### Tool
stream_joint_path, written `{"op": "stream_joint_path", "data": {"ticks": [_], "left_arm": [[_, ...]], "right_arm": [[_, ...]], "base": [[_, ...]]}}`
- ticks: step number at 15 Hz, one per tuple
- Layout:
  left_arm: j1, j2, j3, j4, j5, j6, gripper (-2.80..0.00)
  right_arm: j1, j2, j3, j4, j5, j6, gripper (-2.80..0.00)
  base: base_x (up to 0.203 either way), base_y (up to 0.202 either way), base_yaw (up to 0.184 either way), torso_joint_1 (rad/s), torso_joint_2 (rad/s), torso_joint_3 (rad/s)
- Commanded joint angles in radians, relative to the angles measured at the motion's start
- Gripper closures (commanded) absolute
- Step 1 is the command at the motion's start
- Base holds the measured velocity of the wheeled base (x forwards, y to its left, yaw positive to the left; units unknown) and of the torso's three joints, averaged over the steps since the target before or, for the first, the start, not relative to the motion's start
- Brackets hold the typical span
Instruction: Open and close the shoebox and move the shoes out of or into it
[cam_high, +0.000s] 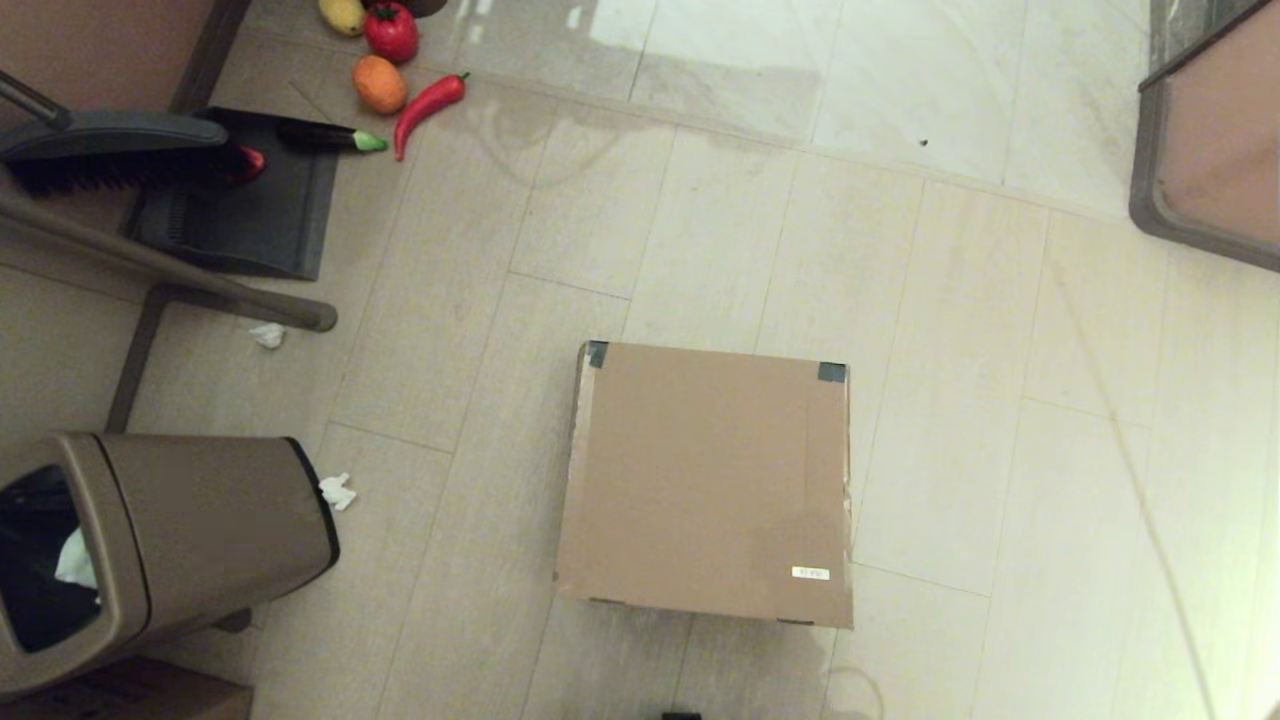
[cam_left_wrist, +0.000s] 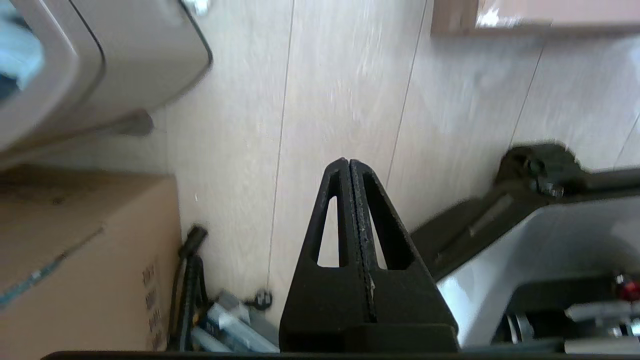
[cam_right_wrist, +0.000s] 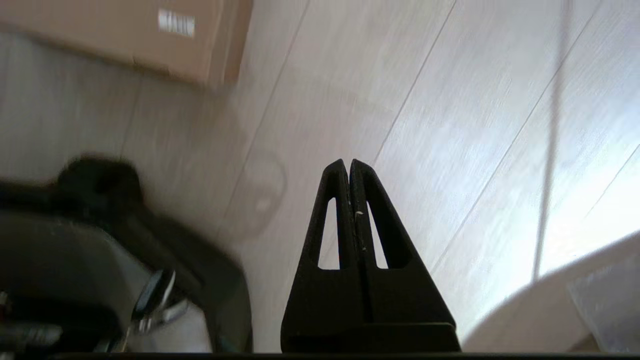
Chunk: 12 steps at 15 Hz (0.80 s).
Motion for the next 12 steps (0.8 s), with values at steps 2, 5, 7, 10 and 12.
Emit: {"op": "stream_joint_path", "data": {"ticks": [2, 5, 7, 10, 12], "left_arm": [[-0.018, -0.188, 0.002, 0.002, -0.025, -0.002, 0.00], [-0.022, -0.202, 0.026, -0.058, 0.013, -0.049, 0.00], [-0.022, -0.202, 0.026, -0.061, 0.022, -0.111, 0.00], [-0.022, -0.202, 0.026, -0.062, 0.024, -0.123, 0.00], [-0.022, -0.202, 0.026, -0.062, 0.024, -0.123, 0.00]], "right_arm": [[-0.002, -0.183, 0.003, -0.009, 0.008, -0.002, 0.00], [-0.003, -0.181, 0.019, -0.046, 0.008, -0.003, 0.00], [-0.001, -0.181, 0.019, -0.047, 0.000, -0.010, 0.00], [-0.001, -0.181, 0.019, -0.053, 0.003, -0.024, 0.00], [-0.001, -0.181, 0.019, -0.054, 0.003, -0.023, 0.00]], "base": [[0.000, 0.000, 0.000, 0.000, 0.00, 0.000], [0.000, 0.000, 0.000, 0.000, 0.00, 0.000], [0.000, 0.000, 0.000, 0.000, 0.00, 0.000], [0.000, 0.000, 0.000, 0.000, 0.00, 0.000], [0.000, 0.000, 0.000, 0.000, 0.00, 0.000]]}}
